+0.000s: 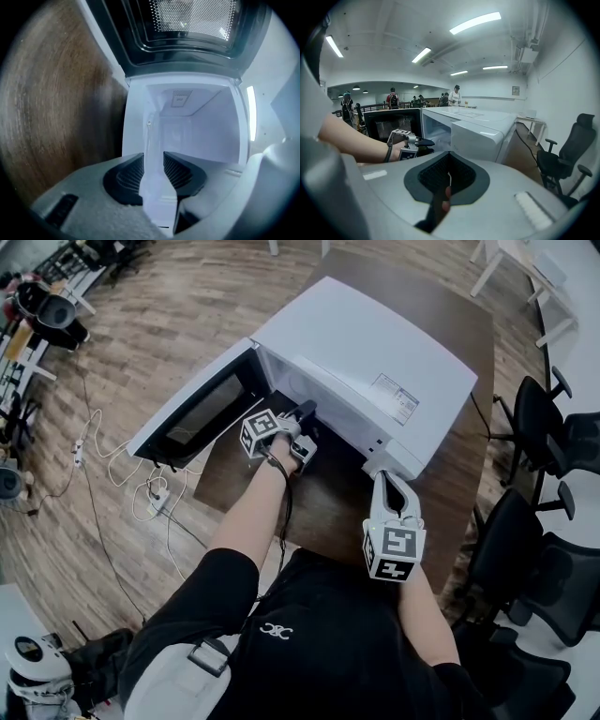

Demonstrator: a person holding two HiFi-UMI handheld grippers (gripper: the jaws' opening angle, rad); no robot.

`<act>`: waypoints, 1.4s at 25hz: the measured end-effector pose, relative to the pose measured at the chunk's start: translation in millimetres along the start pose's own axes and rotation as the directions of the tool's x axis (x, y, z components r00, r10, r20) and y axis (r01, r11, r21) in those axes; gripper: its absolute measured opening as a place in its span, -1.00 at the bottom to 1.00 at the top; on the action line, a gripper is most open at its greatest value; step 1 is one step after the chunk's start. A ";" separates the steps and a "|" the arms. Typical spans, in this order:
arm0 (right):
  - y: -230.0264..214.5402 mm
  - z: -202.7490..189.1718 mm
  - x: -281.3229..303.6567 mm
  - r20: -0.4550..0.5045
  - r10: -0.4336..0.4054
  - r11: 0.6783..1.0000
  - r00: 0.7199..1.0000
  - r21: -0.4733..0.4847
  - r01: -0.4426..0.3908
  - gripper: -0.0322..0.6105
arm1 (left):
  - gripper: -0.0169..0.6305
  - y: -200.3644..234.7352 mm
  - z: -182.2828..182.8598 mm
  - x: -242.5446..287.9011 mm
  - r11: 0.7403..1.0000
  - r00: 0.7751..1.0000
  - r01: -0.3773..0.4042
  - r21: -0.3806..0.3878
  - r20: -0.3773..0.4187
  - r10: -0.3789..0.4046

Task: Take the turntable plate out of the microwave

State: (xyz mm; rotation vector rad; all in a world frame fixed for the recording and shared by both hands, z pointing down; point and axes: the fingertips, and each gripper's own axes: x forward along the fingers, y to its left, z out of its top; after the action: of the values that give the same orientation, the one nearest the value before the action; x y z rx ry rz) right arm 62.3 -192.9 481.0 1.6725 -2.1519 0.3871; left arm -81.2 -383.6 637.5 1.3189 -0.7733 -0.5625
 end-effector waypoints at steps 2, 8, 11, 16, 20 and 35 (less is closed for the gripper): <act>0.1 0.6 -0.3 0.002 -0.001 1.000 1.000 -0.002 0.001 -0.88 | -0.54 -2.2 0.0 1.7 1.000 1.000 -0.010 0.016 -0.004 0.010; -2.8 0.6 -2.3 0.003 -0.009 1.000 1.000 -0.001 0.009 -0.88 | -0.52 -6.4 -3.9 9.8 0.998 0.999 -0.036 0.061 -0.034 0.038; -2.9 0.1 -3.6 0.004 -0.011 1.000 1.000 0.001 0.011 -0.88 | -0.51 -9.1 -5.0 12.6 0.997 0.998 -0.035 0.068 -0.040 0.038; -3.3 -1.0 -2.0 0.000 -0.013 1.000 1.000 0.004 0.013 -0.88 | -0.50 -10.7 -2.6 12.4 1.000 0.999 -0.006 0.015 -0.031 0.006; -4.7 0.3 -0.8 -0.003 -0.015 1.000 1.000 -0.007 0.015 -0.88 | -0.50 -11.2 -5.1 13.6 1.000 0.999 0.026 -0.016 -0.035 -0.026; -14.2 -1.9 -1.7 -0.012 -0.039 0.999 0.999 -0.022 0.038 -0.88 | -0.52 -26.4 -7.9 31.1 0.995 0.994 0.102 -0.009 -0.034 -0.102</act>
State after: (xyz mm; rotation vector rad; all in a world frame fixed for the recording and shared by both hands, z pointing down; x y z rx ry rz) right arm 76.6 -194.1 481.6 1.6926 -2.1045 0.3605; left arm -53.8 -406.8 616.6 1.3636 -0.6784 -0.6216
